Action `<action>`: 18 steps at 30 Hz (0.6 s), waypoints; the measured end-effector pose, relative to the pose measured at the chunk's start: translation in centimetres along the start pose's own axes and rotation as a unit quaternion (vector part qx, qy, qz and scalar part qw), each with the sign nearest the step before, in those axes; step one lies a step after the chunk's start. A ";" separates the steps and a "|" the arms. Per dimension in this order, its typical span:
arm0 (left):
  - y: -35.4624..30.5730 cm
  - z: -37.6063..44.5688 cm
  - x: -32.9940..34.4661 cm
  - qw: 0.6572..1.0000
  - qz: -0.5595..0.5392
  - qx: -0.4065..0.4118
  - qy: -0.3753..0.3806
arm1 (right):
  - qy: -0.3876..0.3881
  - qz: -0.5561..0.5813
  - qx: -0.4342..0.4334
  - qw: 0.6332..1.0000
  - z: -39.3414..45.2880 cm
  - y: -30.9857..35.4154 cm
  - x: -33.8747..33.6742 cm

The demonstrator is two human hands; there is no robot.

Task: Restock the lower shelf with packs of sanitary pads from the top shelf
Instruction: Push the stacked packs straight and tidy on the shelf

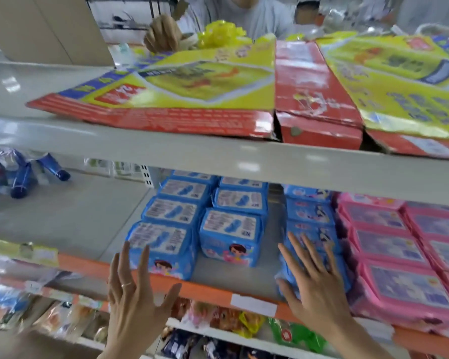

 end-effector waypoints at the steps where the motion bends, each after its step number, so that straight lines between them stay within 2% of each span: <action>1: 0.7 0.4 -0.1 1.000 -0.009 -0.010 0.004 | -0.014 0.009 0.009 1.000 -0.1 0.3 -0.5; 4: 2.4 1.4 0.1 0.998 -0.039 -0.029 0.032 | -0.036 0.022 0.012 0.999 0.6 2.6 -1.8; 10: 2.7 3.9 1.0 0.991 -0.100 -0.047 0.069 | -0.012 -0.005 -0.018 1.000 4.8 9.4 -1.0; 18: 3.7 5.4 1.9 0.991 -0.097 -0.039 0.081 | 0.048 -0.003 0.019 0.999 8.3 9.7 3.1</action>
Point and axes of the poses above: each hand's wrist, its own z-axis towards the middle knuckle, its own x-axis out of the palm, y = z × x, the point moved 7 cm from there along z, towards the middle knuckle, and after that the axes turned 5 degrees about -z, right-handed, at the moved point
